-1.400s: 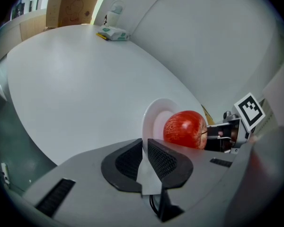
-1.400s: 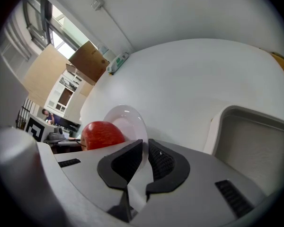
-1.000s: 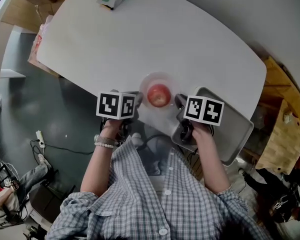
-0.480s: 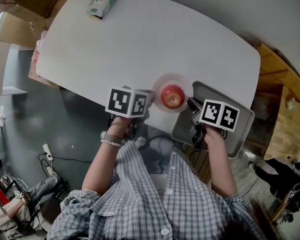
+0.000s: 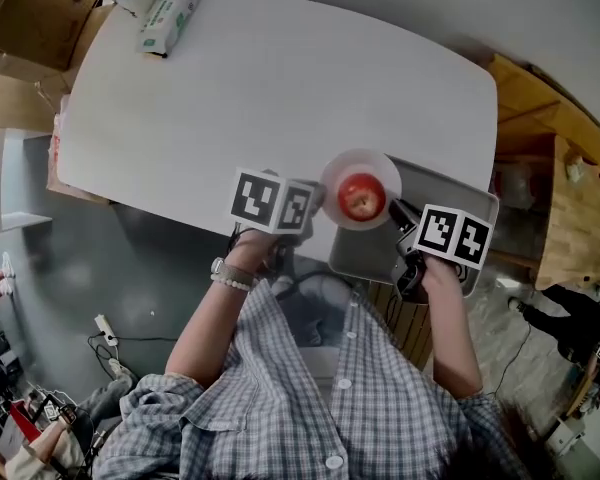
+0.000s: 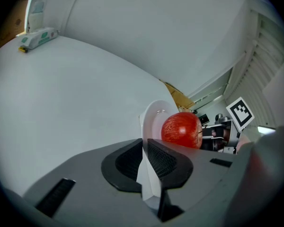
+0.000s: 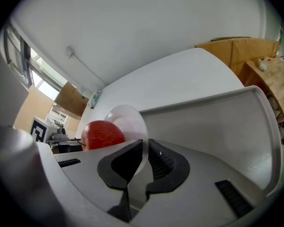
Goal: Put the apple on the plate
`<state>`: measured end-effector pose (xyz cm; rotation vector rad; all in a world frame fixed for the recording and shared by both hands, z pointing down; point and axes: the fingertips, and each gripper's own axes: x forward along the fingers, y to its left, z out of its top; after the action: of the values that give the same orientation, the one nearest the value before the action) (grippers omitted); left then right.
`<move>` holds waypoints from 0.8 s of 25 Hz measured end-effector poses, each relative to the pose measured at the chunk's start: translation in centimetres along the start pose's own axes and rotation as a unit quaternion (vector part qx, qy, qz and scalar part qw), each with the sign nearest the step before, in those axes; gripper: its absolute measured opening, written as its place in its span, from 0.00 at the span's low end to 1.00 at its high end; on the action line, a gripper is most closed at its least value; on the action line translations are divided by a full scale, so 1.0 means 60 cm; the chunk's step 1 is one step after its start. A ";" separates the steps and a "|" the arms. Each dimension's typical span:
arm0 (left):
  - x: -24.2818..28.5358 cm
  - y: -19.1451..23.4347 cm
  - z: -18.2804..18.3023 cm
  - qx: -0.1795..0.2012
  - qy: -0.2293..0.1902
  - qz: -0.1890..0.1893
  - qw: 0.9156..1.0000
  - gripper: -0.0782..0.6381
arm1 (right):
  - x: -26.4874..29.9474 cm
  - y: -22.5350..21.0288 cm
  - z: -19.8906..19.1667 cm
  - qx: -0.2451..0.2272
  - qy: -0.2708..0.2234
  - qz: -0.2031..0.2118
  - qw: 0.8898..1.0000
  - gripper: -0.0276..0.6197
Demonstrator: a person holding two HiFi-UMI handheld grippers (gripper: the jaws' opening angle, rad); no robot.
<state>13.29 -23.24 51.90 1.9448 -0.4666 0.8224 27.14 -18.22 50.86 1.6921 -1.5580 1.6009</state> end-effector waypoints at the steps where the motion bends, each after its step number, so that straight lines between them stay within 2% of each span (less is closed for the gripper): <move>1: 0.008 -0.008 0.001 0.004 0.004 -0.004 1.000 0.16 | -0.005 -0.011 -0.001 0.007 -0.002 -0.002 1.000 0.12; 11: 0.084 -0.069 -0.001 0.029 0.053 -0.034 0.998 0.16 | -0.031 -0.107 -0.019 0.058 -0.010 -0.019 0.998 0.12; 20: 0.145 -0.077 -0.019 0.050 0.104 -0.028 0.993 0.16 | -0.021 -0.161 -0.038 0.071 -0.008 -0.036 0.997 0.12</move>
<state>21.83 -19.93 55.62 1.9285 -0.2499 1.0174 34.46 -12.45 54.49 1.8169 -1.4036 1.7004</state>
